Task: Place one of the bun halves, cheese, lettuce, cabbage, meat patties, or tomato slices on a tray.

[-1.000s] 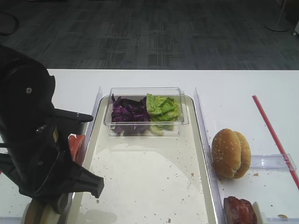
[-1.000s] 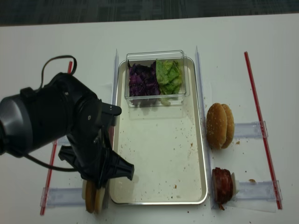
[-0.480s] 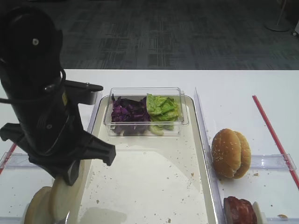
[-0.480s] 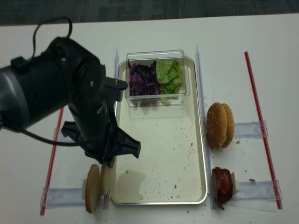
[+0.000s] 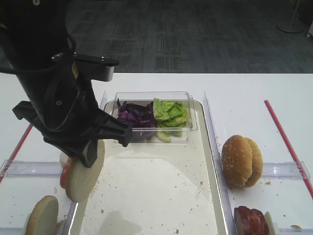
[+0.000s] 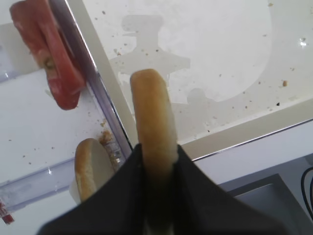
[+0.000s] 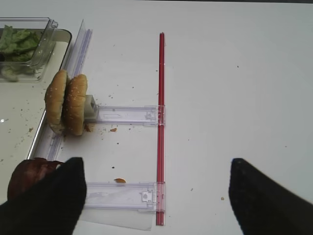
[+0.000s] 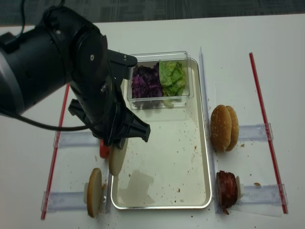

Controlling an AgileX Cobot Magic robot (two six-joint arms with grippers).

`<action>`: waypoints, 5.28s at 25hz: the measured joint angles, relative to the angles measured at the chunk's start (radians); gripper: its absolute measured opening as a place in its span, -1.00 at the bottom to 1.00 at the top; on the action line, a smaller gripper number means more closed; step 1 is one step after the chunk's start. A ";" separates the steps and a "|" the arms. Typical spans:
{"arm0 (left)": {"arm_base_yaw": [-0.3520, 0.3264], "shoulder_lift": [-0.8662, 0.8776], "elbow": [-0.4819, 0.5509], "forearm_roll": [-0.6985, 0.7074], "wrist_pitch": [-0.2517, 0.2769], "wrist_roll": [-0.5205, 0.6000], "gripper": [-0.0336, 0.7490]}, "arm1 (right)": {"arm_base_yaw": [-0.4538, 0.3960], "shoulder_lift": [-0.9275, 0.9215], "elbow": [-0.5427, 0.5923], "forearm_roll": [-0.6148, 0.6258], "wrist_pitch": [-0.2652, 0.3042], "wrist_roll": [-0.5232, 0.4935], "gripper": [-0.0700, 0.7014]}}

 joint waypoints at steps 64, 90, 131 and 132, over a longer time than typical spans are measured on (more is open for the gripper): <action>0.255 0.500 -0.091 -0.739 -0.038 0.902 -0.72 | 0.000 0.000 0.000 0.000 0.000 -0.004 0.77; 0.255 0.505 -0.091 -0.682 -0.145 0.904 -0.22 | 0.000 0.000 0.000 0.000 0.000 -0.002 0.77; 0.255 0.447 -0.478 -0.129 0.019 0.500 0.24 | 0.000 0.000 0.000 0.000 0.000 0.002 0.77; 0.255 0.447 -0.478 -0.125 0.019 0.498 0.24 | 0.000 0.000 0.000 0.000 0.000 0.002 0.77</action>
